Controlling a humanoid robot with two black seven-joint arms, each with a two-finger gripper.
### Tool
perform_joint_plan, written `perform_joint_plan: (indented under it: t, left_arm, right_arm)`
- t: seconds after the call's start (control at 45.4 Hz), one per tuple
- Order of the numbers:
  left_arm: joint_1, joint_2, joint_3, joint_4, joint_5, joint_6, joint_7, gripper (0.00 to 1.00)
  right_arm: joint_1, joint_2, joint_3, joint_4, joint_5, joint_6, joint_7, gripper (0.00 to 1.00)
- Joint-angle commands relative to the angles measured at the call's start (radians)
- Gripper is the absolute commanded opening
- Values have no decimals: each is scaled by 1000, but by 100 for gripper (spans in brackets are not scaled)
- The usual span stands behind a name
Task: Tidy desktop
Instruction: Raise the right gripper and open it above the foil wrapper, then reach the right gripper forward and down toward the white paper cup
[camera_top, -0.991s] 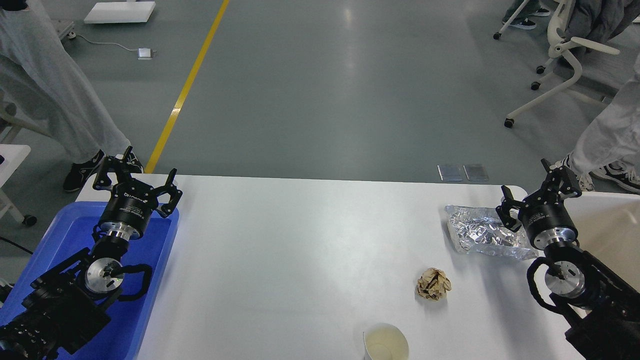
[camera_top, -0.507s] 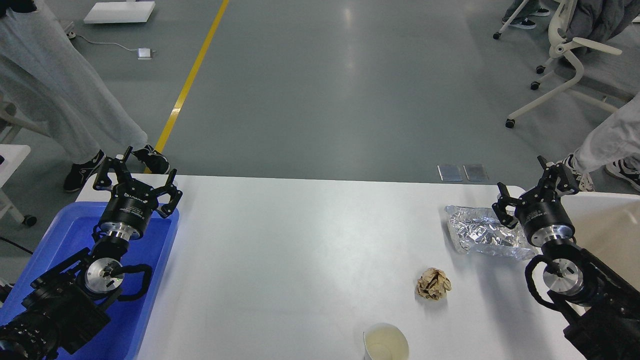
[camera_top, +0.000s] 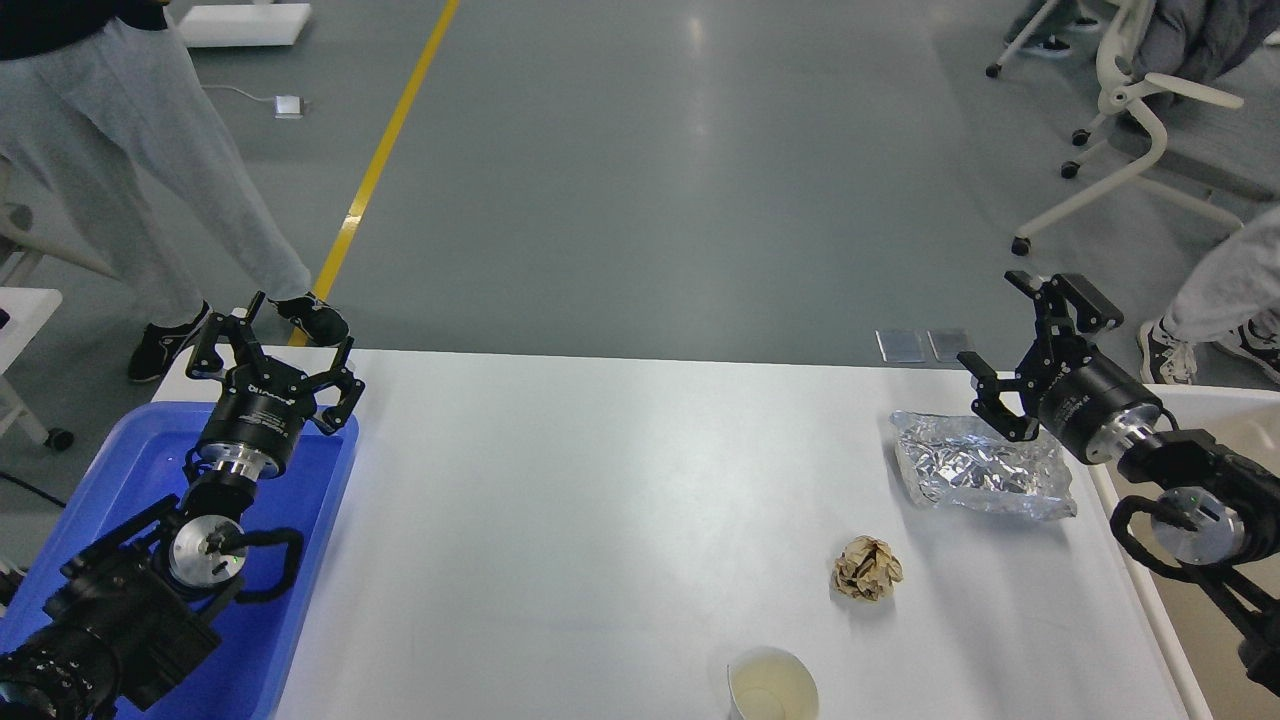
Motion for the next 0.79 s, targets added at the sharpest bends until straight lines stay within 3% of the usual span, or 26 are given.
perform_joint_plan:
  t: [0.0, 0.286, 0.463, 0.771]
  left_arm:
    - [-1, 0, 0, 1, 0, -2, 0, 100]
    - [-1, 0, 0, -1, -2, -3, 0, 100]
    - [-3, 0, 0, -1, 0, -3, 1, 100]
    - [-3, 0, 0, -1, 0, -5, 1, 100]
  right_arm:
    - [20, -208, -105, 242, -255, 70, -73, 100]
    - [131, -279, -222, 332, -430, 147, -79, 100]
    - [333, -271, -468, 386, -535, 222, -173, 100]
    - [718, -163, -844, 401, -605, 247, -179, 100]
